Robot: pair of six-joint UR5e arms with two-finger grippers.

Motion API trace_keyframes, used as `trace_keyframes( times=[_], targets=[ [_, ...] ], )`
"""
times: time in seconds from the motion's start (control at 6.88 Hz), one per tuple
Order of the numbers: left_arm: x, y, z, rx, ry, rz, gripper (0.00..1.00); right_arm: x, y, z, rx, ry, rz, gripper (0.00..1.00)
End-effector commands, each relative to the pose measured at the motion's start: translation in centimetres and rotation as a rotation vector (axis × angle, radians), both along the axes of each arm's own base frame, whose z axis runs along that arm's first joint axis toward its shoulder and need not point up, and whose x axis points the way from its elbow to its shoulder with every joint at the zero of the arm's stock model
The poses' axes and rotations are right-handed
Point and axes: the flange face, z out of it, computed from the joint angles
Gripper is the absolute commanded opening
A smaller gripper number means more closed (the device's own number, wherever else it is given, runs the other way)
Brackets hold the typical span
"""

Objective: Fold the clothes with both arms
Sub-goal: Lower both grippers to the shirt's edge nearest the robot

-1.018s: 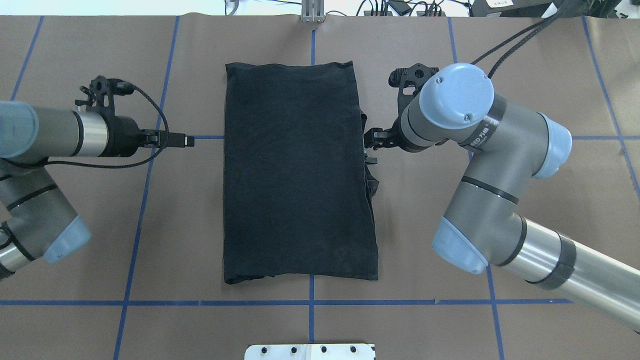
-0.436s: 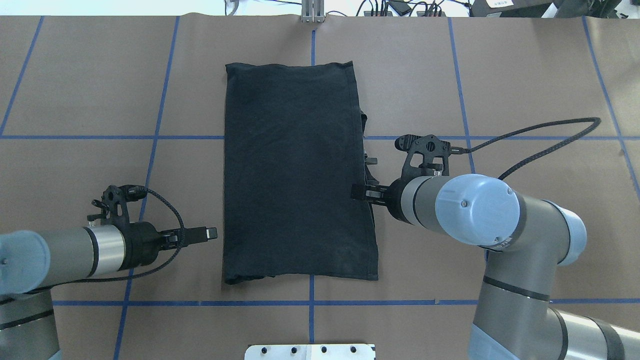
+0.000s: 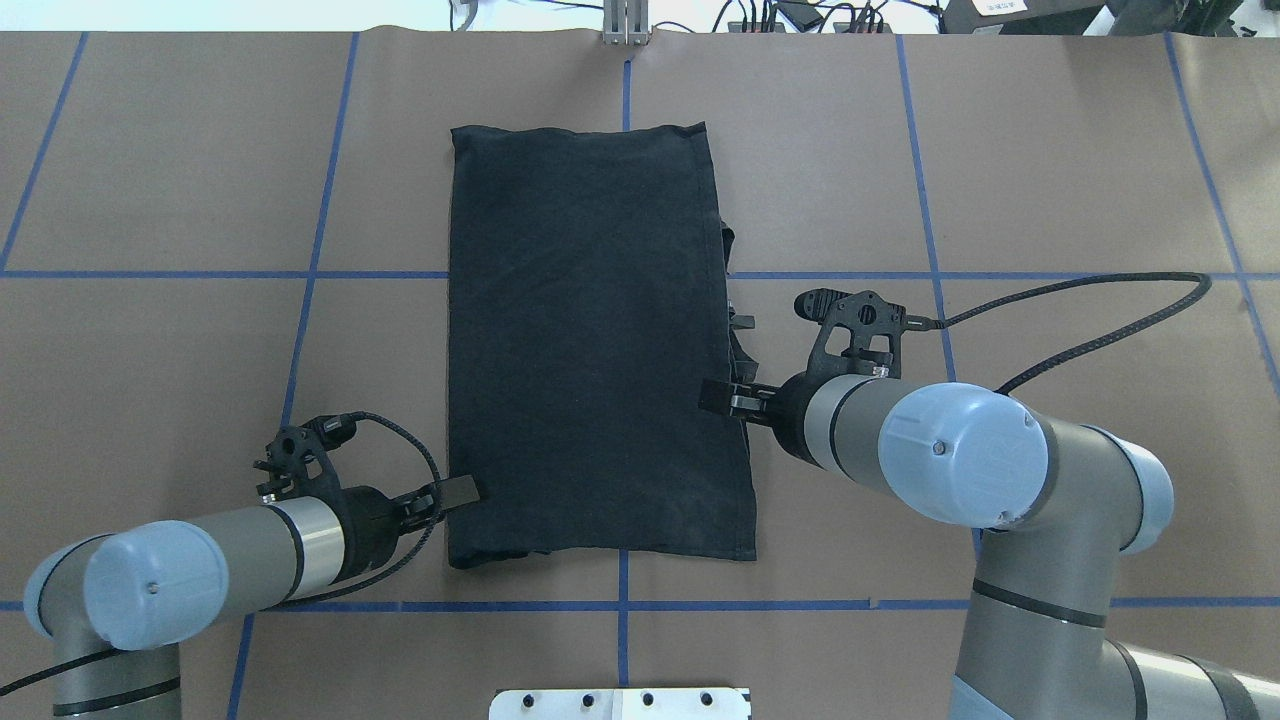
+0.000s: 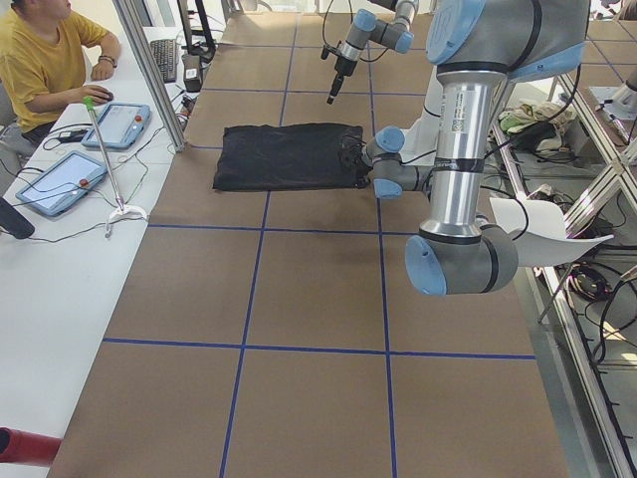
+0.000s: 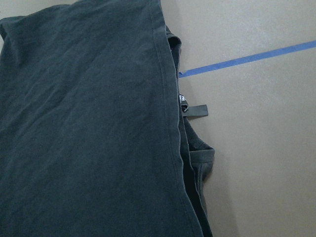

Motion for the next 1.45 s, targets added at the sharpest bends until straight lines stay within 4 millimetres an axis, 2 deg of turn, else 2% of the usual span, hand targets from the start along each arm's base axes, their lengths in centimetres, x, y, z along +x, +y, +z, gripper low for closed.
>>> trace_keyframes(
  times=[0.0, 0.29, 1.31],
  targets=[
    [1.8, 1.0, -1.2, -0.061, -0.004, -0.003, 0.89, 0.0, 0.0, 0.0, 0.000, -0.001, 0.001, 1.00],
    [2.4, 1.6, -0.3, -0.076, -0.016, 0.001, 0.87, 0.0, 0.0, 0.0, 0.000, -0.001, 0.001, 1.00],
    [2.8, 2.2, 0.8, -0.070, -0.045, 0.020, 0.85, 0.0, 0.1, -0.1, 0.002, -0.002, 0.000, 1.00]
  ],
)
